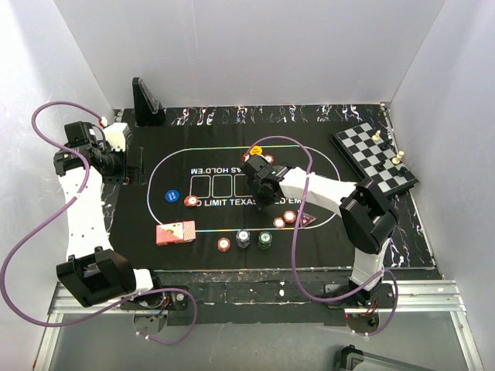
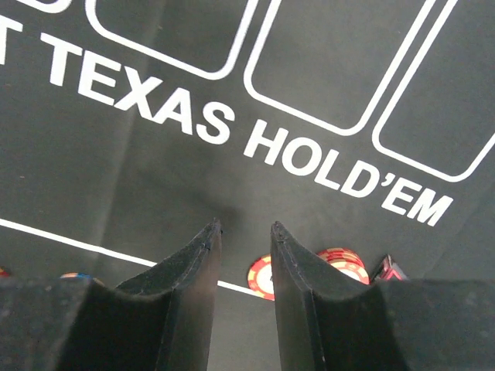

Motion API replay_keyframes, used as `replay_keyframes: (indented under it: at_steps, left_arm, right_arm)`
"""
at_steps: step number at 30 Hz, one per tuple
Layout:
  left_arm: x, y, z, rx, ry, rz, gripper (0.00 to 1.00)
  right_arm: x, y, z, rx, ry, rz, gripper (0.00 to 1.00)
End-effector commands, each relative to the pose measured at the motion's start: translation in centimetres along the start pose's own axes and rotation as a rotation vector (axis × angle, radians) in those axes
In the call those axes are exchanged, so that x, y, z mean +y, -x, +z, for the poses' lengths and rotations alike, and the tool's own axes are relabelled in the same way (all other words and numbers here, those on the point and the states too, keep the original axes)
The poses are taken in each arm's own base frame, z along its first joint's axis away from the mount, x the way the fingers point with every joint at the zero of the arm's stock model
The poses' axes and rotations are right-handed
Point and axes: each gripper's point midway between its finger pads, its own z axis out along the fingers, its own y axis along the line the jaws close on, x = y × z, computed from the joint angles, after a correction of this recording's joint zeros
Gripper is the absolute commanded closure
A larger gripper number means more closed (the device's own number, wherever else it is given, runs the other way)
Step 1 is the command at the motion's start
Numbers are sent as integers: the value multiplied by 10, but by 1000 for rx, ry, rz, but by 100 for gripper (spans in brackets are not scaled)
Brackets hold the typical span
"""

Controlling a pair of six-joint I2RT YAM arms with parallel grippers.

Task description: Distribute texas hold em gaming equipment

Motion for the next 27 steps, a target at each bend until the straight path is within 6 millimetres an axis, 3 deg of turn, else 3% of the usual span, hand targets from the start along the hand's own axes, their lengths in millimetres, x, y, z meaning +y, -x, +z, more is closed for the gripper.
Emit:
replay_keyframes:
  at_steps: [1, 6, 8, 12, 18, 23, 27]
  left_arm:
    - [1, 5, -8, -28, 10, 13, 0]
    - [-2, 3, -5, -24, -3, 9, 0]
    - [-2, 2, -4, -26, -8, 3, 0]
    - [-5, -2, -2, -25, -18, -8, 0]
    - [-7, -2, -4, -32, -18, -7, 0]
    - [-6, 1, -7, -42, -10, -4, 0]
    - [-7, 0, -8, -39, -10, -2, 0]
  right_arm:
    - [16, 15, -12, -23, 47, 4, 59]
    - [31, 31, -58, -97, 175, 22, 37]
    - [49, 33, -81, -120, 265, 1, 22]
    - [83, 20, -103, -97, 378, -85, 15]
    - [121, -17, -92, -3, 427, -188, 12]
    - [126, -32, -73, 36, 394, -222, 11]
    - [119, -35, -62, 41, 344, -239, 10]
